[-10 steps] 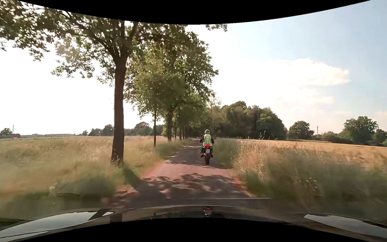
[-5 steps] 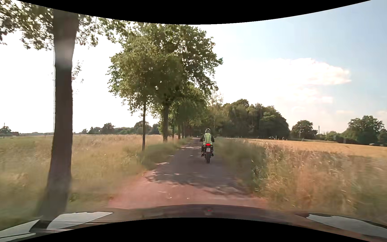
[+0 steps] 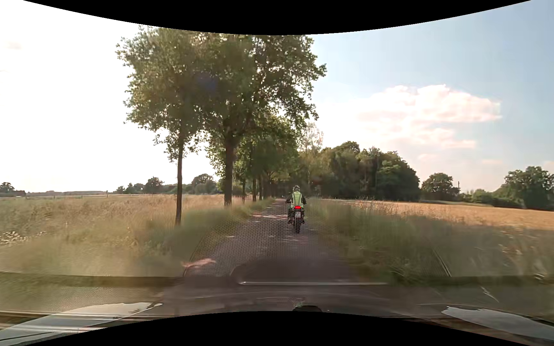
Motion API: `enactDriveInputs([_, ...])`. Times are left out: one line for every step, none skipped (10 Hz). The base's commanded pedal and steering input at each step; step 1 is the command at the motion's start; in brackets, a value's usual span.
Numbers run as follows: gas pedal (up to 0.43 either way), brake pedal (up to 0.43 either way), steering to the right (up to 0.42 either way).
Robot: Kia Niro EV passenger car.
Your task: Follow the waypoints while adhering to traffic rules and regulations
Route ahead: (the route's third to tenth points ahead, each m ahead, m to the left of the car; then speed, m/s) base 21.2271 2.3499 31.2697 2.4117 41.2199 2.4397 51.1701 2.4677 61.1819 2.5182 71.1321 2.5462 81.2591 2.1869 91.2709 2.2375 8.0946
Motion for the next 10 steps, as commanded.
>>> enactDriveInputs([0.197, 0.000, -0.002])
enactDriveInputs([0.209, 0.000, -0.002])
enactDriveInputs([0.220, 0.000, -0.002])
enactDriveInputs([0.220, 0.000, -0.002])
enactDriveInputs([0.220, 0.000, -0.002])
enactDriveInputs([0.220, 0.000, -0.002])
enactDriveInputs([0.220, 0.000, -0.002])
enactDriveInputs([0.220, 0.000, -0.001])
enactDriveInputs([0.228, 0.000, 0.000])
enactDriveInputs([0.228, 0.000, 0.000])
